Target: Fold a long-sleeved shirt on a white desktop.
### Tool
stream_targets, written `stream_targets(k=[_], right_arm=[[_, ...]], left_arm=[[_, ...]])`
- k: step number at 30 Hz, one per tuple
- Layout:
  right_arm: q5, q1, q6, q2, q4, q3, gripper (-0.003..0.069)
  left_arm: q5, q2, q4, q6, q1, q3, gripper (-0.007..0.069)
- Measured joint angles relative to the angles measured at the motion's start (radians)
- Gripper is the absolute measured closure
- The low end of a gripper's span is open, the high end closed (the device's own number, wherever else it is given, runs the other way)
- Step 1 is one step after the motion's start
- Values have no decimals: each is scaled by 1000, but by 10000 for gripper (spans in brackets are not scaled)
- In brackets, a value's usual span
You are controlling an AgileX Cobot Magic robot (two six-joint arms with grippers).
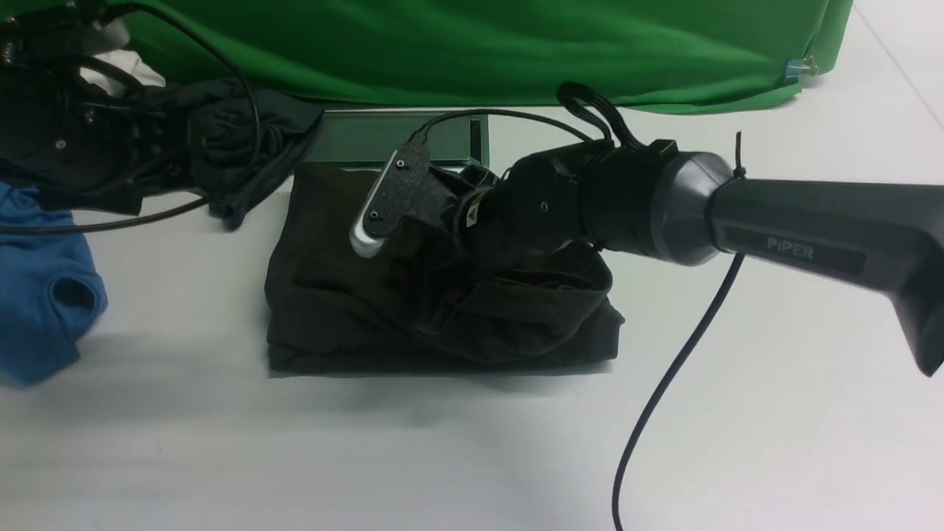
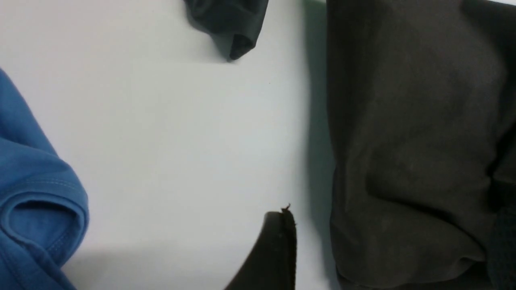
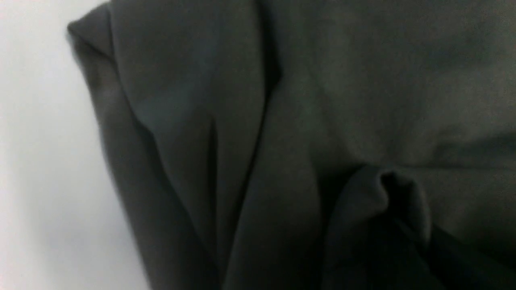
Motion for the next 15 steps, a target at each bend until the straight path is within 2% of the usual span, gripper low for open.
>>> stream_targets(k=[10, 13, 15], right_arm=[[63, -121, 117, -149, 0, -1, 641], [124, -172, 161, -163, 0, -2, 641], [242, -224, 209, -164, 0, -1, 641]], left_arm=[[3, 0, 0, 1, 0, 0, -6], [5, 0, 0, 1, 0, 0, -1], [11, 0, 0, 1, 0, 0, 3]])
